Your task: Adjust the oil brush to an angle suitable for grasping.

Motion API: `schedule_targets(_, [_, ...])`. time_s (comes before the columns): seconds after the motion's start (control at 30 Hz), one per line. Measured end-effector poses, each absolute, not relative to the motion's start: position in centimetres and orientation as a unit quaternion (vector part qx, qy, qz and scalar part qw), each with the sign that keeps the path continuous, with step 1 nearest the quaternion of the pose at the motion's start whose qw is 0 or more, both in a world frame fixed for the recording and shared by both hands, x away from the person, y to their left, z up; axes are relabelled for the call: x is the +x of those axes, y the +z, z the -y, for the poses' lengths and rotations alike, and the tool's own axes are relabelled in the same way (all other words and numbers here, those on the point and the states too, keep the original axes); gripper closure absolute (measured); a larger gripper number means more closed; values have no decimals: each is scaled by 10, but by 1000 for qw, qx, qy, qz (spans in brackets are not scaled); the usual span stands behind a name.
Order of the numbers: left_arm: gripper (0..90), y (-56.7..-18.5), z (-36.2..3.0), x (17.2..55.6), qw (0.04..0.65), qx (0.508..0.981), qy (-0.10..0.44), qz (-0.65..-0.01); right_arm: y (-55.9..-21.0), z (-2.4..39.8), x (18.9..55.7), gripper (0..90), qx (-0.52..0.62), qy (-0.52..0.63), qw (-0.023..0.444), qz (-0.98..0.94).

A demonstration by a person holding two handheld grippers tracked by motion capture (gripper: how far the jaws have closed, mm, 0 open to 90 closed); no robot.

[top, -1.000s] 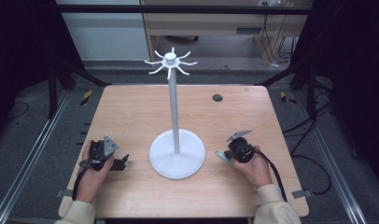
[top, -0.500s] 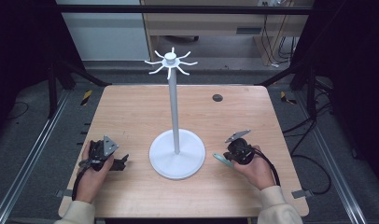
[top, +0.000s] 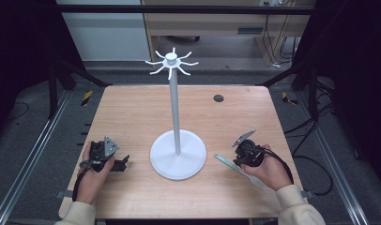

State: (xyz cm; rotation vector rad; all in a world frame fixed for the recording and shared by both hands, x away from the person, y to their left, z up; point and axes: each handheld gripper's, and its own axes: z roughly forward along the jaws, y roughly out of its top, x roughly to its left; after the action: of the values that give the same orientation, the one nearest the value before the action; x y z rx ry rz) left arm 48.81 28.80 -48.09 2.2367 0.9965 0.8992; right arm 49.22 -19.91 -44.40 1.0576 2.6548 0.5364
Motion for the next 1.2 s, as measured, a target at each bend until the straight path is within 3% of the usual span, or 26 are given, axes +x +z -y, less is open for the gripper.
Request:
schedule_targets(0.23, [30, -481, -287, 488, 263, 827, 333, -368, -445, 202, 492, 710, 354, 166, 96, -915])
schedule_targets(1.2, [31, -481, -287, 488, 265, 826, 335, -367, -465, 201, 493, 762, 340, 110, 57, -932])
